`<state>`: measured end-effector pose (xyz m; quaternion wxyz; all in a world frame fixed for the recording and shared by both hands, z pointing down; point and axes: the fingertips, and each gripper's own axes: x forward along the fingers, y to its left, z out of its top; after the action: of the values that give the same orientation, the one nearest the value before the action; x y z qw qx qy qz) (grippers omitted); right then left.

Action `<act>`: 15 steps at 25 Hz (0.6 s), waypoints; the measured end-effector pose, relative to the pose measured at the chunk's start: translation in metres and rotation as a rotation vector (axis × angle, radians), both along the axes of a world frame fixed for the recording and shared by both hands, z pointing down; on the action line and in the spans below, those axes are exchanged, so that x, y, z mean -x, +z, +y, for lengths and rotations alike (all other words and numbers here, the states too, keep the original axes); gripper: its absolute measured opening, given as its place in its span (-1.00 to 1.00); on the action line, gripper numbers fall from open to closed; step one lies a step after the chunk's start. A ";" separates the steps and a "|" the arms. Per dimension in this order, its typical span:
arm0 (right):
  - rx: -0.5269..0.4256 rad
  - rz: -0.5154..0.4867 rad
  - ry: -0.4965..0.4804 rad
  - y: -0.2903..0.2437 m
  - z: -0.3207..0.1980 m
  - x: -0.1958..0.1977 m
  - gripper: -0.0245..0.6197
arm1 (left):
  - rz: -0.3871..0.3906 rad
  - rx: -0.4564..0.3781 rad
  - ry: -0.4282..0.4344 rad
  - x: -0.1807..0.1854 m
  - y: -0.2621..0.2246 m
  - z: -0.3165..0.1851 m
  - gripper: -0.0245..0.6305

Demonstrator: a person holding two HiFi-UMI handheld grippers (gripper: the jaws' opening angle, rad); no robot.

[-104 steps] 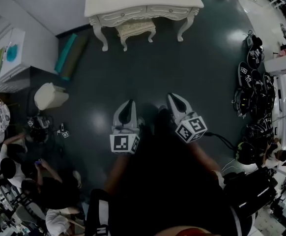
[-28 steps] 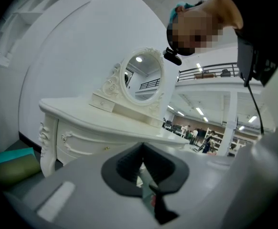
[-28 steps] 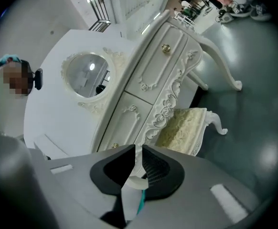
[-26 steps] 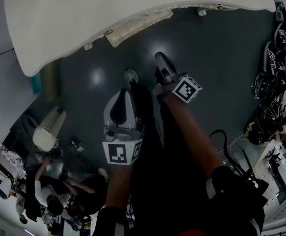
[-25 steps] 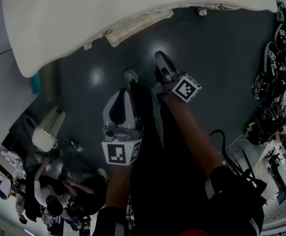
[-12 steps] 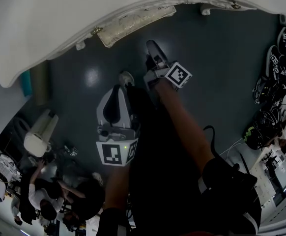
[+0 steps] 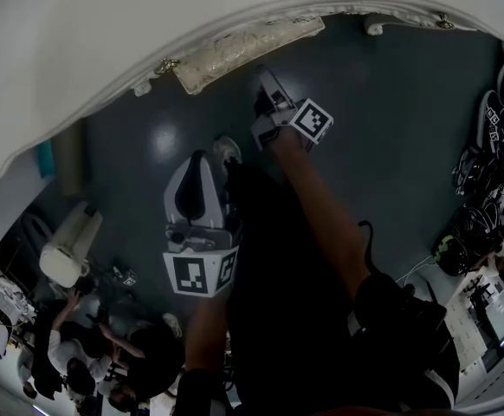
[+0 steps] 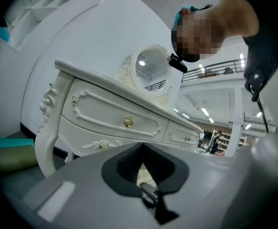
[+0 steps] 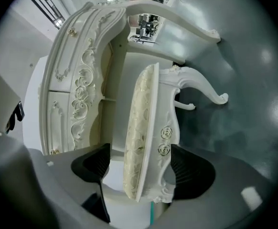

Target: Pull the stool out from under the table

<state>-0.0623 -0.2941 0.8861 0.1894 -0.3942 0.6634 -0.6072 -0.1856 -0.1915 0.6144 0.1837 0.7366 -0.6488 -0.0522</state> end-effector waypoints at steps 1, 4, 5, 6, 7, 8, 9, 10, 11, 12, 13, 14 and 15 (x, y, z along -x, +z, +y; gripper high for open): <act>0.005 -0.008 -0.002 0.006 -0.003 0.003 0.32 | 0.008 0.002 -0.004 0.003 0.003 0.000 -0.91; 0.038 -0.045 0.010 0.019 -0.010 0.012 0.45 | 0.025 0.010 -0.017 0.012 0.007 0.001 -0.91; 0.048 -0.064 0.020 0.021 -0.013 0.015 0.51 | 0.025 0.013 -0.021 0.015 0.008 0.001 -0.91; 0.056 -0.084 0.033 0.023 -0.016 0.018 0.56 | 0.025 0.015 -0.025 0.018 0.008 0.001 -0.91; 0.065 -0.098 0.046 0.025 -0.019 0.020 0.61 | 0.024 0.015 -0.029 0.020 0.009 0.001 -0.91; 0.072 -0.105 0.056 0.028 -0.022 0.021 0.65 | 0.024 0.014 -0.031 0.021 0.009 0.000 -0.91; 0.078 -0.107 0.059 0.032 -0.025 0.023 0.67 | 0.024 0.011 -0.033 0.021 0.010 -0.002 -0.91; 0.079 -0.108 0.059 0.035 -0.028 0.024 0.69 | 0.027 0.009 -0.034 0.021 0.011 -0.003 -0.91; 0.079 -0.111 0.058 0.038 -0.031 0.026 0.70 | 0.030 0.008 -0.032 0.020 0.012 -0.004 -0.91; 0.077 -0.117 0.058 0.040 -0.035 0.027 0.70 | 0.033 0.007 -0.029 0.019 0.014 -0.005 -0.91; 0.075 -0.124 0.059 0.042 -0.039 0.028 0.71 | 0.034 0.007 -0.023 0.018 0.015 -0.005 -0.91; 0.073 -0.129 0.060 0.044 -0.043 0.029 0.72 | 0.034 0.007 -0.017 0.017 0.016 -0.006 -0.91; 0.071 -0.133 0.059 0.045 -0.046 0.029 0.72 | 0.032 0.006 -0.010 0.015 0.017 -0.007 -0.91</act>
<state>-0.0915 -0.3405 0.9315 0.2366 -0.3787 0.6156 -0.6494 -0.2007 -0.1983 0.6311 0.1960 0.7317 -0.6497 -0.0633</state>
